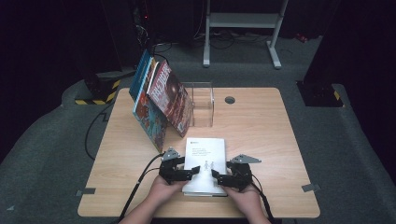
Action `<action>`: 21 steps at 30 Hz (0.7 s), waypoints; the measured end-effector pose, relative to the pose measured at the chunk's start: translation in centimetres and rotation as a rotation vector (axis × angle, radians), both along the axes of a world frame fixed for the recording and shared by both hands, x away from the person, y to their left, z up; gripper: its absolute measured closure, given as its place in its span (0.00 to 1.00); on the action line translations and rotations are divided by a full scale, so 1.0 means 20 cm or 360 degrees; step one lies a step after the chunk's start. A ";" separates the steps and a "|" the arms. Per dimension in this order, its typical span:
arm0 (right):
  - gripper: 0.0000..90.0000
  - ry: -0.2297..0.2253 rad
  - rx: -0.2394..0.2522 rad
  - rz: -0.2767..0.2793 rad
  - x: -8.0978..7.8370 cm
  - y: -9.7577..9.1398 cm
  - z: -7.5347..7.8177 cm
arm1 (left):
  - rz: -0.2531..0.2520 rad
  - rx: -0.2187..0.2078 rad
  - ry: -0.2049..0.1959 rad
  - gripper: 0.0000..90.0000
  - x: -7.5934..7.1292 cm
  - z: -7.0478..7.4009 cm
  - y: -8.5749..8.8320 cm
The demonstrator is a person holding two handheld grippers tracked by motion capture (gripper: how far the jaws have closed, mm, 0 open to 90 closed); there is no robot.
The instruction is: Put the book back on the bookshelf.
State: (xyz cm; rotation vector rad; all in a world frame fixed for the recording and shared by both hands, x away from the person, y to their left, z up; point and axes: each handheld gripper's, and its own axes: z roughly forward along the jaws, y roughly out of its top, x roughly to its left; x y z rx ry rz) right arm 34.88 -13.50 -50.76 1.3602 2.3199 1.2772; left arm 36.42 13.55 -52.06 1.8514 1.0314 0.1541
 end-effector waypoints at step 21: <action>0.26 -0.0005 0.0048 0.0010 -0.08 -0.02 -0.02 | 0.0024 -0.0090 0.0005 0.41 0.03 0.00 0.05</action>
